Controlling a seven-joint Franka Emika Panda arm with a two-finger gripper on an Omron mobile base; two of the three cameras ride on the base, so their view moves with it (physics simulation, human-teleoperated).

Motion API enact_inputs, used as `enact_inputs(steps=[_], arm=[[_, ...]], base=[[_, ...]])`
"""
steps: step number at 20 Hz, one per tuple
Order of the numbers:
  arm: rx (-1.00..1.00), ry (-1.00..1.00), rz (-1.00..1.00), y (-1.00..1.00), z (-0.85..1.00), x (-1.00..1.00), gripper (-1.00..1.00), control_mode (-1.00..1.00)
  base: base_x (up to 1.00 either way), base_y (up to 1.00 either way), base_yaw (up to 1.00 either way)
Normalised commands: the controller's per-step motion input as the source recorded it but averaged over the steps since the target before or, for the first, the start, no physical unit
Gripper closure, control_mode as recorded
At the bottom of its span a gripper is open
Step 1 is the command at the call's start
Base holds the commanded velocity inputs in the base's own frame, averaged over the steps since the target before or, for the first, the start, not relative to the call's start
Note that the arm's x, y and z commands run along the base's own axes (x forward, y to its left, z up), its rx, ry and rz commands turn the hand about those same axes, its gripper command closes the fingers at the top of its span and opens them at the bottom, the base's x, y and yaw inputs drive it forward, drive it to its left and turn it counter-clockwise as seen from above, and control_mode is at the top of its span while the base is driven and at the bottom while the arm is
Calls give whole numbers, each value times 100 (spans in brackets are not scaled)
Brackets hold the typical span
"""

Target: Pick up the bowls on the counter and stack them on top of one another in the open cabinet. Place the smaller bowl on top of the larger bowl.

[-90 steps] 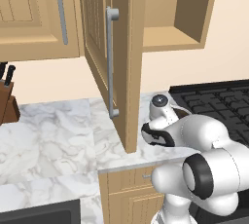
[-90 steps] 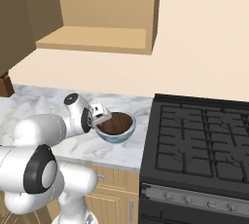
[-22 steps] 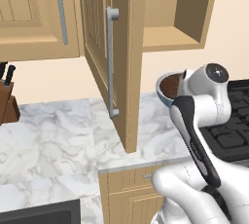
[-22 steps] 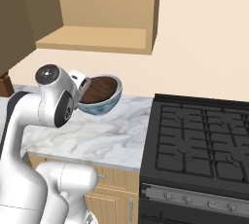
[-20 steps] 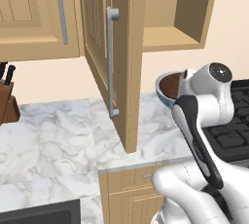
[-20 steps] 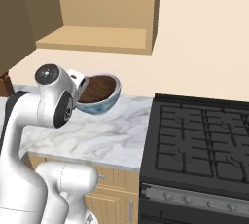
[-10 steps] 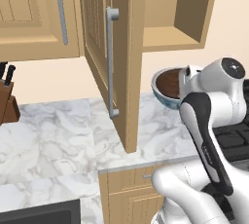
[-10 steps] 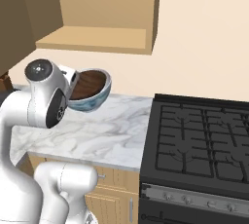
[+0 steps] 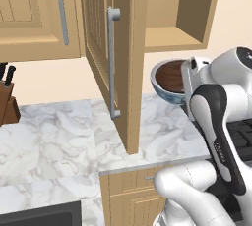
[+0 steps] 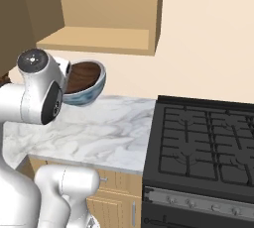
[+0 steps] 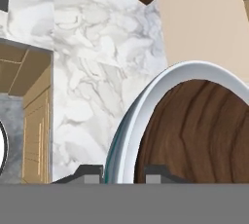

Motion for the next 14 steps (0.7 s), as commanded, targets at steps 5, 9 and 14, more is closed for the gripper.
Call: enact_inputs(steps=[5, 9, 14], arm=[[0, -4, 7, 5, 40, -7, 100, -100], [0, -6, 6, 9, 36, -8, 100, -100], [0, -8, 4, 11, 33, -6, 100, -100]], base=[[0, 0, 0], [0, 0, 0], [0, 0, 0]])
